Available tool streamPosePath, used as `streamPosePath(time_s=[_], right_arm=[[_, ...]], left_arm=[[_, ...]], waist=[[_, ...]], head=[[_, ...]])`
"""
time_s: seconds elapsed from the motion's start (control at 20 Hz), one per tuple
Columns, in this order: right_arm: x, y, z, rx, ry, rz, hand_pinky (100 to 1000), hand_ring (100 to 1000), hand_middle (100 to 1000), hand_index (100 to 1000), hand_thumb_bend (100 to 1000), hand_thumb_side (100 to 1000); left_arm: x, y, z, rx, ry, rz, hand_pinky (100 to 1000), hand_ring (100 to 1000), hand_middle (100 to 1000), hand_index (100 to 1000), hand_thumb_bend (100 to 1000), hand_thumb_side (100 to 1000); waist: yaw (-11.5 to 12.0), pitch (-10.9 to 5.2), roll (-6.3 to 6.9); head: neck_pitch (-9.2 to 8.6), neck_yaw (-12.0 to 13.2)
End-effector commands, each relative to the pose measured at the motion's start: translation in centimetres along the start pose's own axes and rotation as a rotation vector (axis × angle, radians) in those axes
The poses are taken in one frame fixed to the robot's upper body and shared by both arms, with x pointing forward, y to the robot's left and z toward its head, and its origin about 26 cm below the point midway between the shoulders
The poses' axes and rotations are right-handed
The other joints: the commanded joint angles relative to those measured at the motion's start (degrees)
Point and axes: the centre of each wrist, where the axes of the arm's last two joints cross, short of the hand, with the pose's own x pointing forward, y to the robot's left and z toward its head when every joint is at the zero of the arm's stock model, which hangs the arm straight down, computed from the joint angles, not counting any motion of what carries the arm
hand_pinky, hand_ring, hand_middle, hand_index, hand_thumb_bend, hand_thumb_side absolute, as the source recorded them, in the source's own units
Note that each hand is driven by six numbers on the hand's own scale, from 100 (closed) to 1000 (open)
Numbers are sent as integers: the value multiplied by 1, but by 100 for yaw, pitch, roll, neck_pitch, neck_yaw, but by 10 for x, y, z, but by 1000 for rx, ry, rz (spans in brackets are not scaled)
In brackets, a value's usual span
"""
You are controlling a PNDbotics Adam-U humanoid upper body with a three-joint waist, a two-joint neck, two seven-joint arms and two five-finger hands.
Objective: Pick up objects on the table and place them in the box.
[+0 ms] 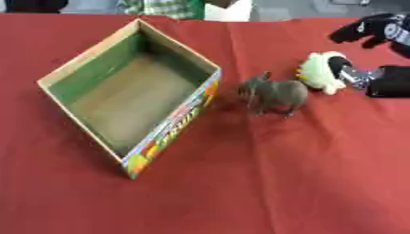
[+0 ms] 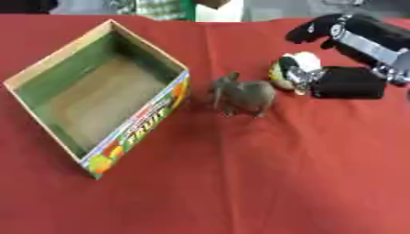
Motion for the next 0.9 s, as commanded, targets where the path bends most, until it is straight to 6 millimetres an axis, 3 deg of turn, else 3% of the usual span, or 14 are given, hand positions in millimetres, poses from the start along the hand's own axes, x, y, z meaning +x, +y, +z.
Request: streamPosePath(time_s=[0.05, 0.2, 0.45, 0.9], right_arm=[[4, -9, 3, -21, -13, 15, 842, 884, 818, 904, 225, 723], [4, -9, 3, -15, -20, 17, 843, 886, 821, 910, 243, 721], [5, -9, 2, -8, -31, 23, 844, 888, 825, 915, 264, 712], [4, -7, 2, 6, -31, 68, 860, 902, 847, 946, 375, 658]], left_arm=[[8, 5, -6, -4, -37, -8, 694, 894, 892, 909, 100, 867], [7, 5, -5, -3, -35, -8, 693, 894, 892, 909, 100, 868], [6, 5, -4, 0, -30, -6, 693, 894, 892, 909, 100, 869], [5, 5, -3, -2, -24, 3, 692, 894, 892, 909, 100, 870]], waist=[[6, -99, 8], [8, -87, 14], [26, -41, 42], [97, 48, 60]], head=[[93, 24], [219, 108], [268, 178], [77, 68]])
